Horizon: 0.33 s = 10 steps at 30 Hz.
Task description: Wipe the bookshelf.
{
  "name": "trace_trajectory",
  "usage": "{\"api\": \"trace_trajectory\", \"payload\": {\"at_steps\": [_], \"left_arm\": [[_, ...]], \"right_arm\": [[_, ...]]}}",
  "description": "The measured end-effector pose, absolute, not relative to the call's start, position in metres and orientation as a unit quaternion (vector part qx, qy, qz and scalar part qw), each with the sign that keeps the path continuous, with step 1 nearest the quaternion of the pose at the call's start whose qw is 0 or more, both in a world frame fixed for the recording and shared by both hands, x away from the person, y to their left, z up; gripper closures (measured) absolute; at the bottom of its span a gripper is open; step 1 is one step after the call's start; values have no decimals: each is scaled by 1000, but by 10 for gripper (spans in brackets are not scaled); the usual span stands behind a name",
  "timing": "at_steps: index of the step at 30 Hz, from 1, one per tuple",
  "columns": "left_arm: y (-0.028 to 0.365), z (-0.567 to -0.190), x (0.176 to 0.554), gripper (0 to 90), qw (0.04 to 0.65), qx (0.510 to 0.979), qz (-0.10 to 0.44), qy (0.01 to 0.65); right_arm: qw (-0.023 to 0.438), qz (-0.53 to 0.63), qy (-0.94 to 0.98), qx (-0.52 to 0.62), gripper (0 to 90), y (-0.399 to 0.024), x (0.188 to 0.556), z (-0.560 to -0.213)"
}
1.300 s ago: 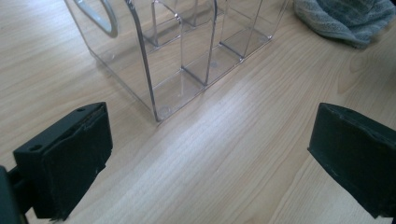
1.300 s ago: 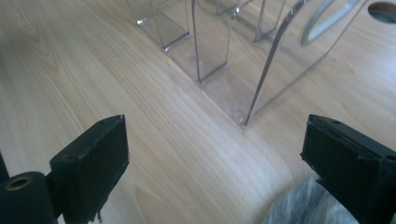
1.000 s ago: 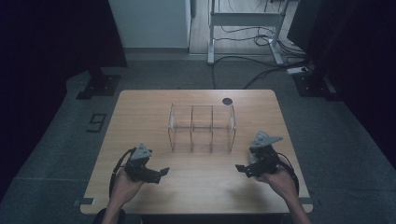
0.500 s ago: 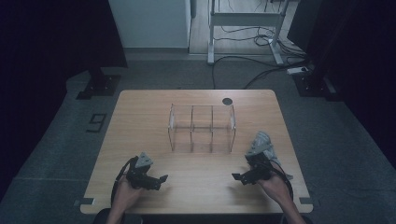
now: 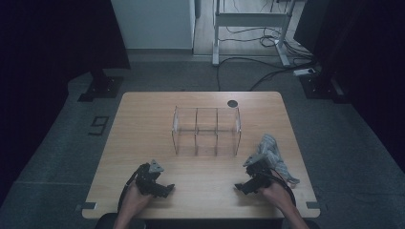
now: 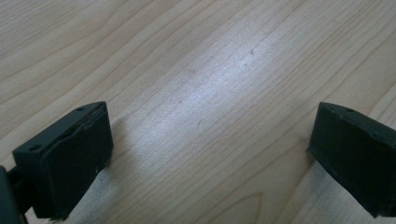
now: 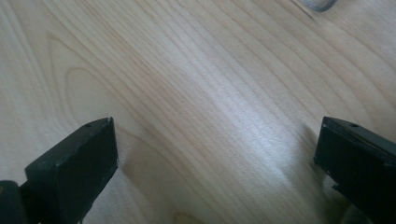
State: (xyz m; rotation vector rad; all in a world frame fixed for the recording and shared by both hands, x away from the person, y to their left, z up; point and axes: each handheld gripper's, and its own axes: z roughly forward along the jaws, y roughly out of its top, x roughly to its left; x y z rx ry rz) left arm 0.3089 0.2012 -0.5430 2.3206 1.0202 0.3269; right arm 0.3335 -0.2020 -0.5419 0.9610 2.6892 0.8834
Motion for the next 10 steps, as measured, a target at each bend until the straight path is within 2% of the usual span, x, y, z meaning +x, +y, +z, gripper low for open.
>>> {"api": "trace_trajectory", "payload": {"at_steps": [2, 3, 10], "left_arm": [[202, -544, 309, 0, 292, 868, 125, 383], [203, -544, 309, 0, 294, 866, 125, 384], [206, -547, 309, 0, 311, 861, 133, 379]], "right_arm": [[81, 292, 898, 319, 0, -202, 333, -542], [98, 283, 901, 314, 0, -200, 332, -544], [109, 293, 889, 334, 0, -200, 330, -546]]}}
